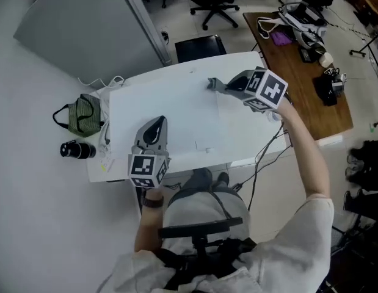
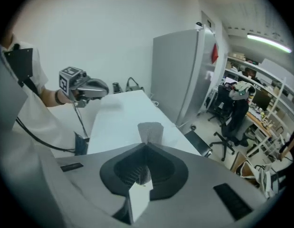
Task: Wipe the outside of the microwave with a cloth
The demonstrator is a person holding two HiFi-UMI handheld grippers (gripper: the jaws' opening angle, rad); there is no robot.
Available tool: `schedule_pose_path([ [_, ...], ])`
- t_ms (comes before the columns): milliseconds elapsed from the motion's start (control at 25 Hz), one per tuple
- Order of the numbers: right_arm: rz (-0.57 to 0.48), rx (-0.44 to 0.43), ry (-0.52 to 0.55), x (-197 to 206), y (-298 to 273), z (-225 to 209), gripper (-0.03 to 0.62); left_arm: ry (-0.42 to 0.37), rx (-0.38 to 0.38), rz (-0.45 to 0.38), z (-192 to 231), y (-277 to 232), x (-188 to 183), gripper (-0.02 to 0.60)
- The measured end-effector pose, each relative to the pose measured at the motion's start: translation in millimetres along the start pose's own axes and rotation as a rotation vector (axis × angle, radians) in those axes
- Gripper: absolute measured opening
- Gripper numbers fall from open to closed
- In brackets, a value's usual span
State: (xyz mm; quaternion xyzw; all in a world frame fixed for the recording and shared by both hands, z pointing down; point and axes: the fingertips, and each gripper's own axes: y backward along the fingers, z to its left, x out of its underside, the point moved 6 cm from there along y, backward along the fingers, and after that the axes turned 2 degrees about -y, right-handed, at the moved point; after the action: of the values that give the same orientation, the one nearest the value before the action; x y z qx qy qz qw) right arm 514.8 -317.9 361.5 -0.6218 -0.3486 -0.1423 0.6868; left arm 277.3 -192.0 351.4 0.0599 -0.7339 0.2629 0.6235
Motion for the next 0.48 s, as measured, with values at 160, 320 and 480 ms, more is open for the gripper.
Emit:
schedule_pose_path([
  [160, 0.066, 0.123, -0.018, 16.5, -20.9, -65.8, 0.005, -0.047, 0.017, -0.018, 2.8, -44.4, -21.0, 0.023],
  [320, 0.102, 0.122, 0.044, 35.2, -41.2, -95.9, 0.005, -0.075, 0.014, 0.013, -22.7, -87.5, -37.8, 0.025],
  [480, 0.088, 0.092, 0.129, 56.2, -57.5, -113.8, 0.005, -0.070, -0.041, 0.079, -62.7, -119.5, -41.6, 0.023],
])
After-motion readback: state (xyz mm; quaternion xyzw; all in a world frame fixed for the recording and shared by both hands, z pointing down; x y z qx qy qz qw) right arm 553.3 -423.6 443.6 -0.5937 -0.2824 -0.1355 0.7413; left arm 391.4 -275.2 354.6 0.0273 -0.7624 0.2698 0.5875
